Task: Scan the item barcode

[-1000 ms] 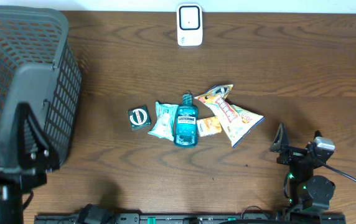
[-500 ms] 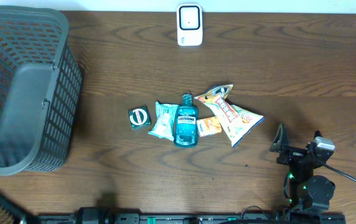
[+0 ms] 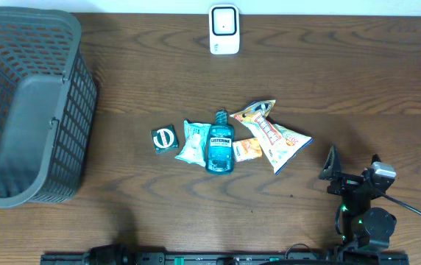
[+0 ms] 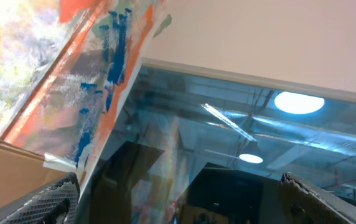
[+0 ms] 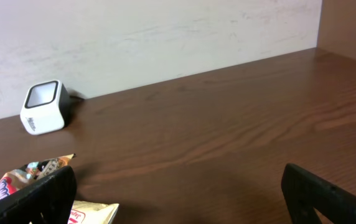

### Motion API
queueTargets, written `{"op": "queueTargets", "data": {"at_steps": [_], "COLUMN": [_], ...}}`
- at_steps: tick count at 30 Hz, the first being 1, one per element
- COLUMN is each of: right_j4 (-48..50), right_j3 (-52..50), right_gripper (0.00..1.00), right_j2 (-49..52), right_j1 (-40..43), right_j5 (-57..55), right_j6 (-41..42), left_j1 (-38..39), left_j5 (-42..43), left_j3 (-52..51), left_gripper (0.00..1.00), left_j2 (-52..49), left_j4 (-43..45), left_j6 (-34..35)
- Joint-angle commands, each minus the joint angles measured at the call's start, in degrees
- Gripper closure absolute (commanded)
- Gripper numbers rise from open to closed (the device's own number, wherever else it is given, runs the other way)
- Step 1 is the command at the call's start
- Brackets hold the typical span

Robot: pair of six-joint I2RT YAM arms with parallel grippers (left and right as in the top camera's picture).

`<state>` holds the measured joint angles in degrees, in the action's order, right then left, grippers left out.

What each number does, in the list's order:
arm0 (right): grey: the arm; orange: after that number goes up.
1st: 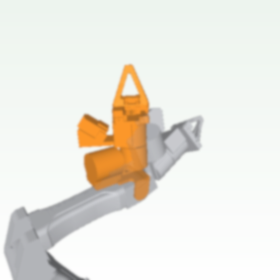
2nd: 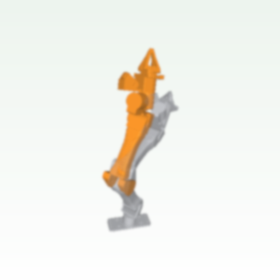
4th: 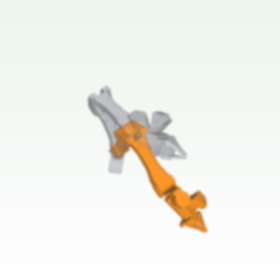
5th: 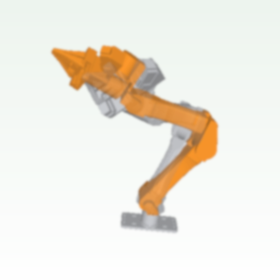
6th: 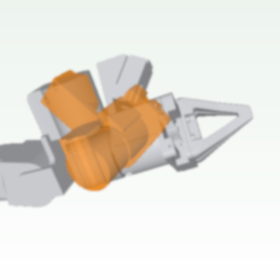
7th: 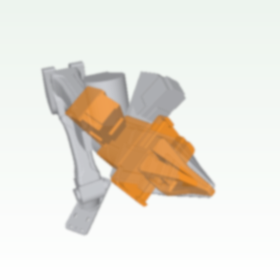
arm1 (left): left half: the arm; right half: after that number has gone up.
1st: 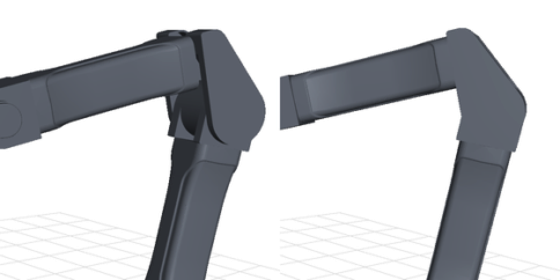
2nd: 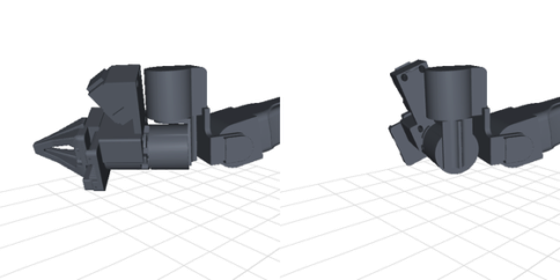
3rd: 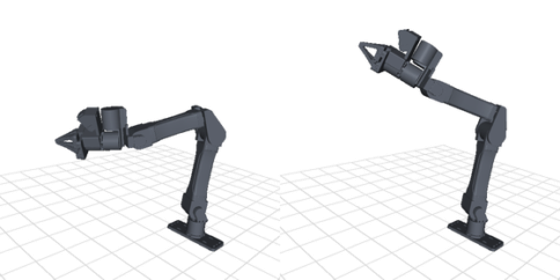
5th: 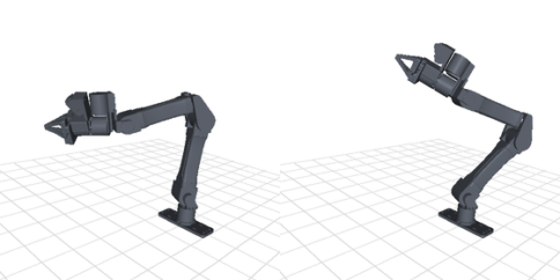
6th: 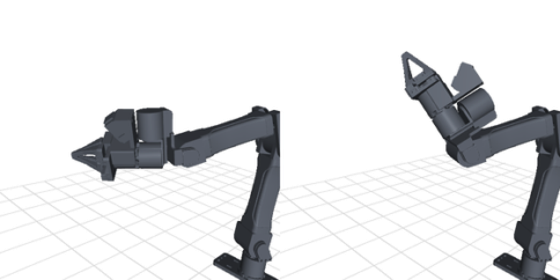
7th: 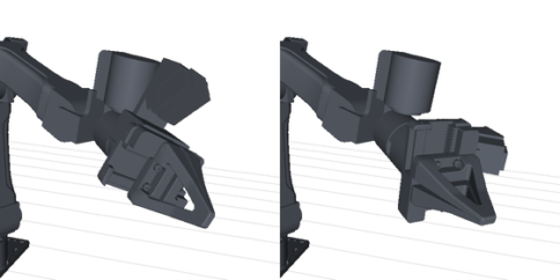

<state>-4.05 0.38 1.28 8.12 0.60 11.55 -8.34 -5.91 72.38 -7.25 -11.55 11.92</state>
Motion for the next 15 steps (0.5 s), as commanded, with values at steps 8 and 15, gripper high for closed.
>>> {"op": "queueTargets", "data": {"at_steps": [8, 15], "right_j4": [-0.2, -0.2], "right_j3": [0.0, 0.0], "right_gripper": [0.01, 0.01], "right_j2": [-0.2, -0.2], "right_j1": [-0.3, -0.3], "right_j5": [-0.1, -0.1], "right_j6": [0.4, 0.4], "left_j1": [0.1, -0.2], "left_j5": [10.9, 13.6], "left_j3": [-4.4, -8.2], "left_gripper": [0.02, 0.02], "left_j2": [7.1, 7.1], "left_j4": [0.2, 2.2], "left_j6": [12.4, 12.4]}}
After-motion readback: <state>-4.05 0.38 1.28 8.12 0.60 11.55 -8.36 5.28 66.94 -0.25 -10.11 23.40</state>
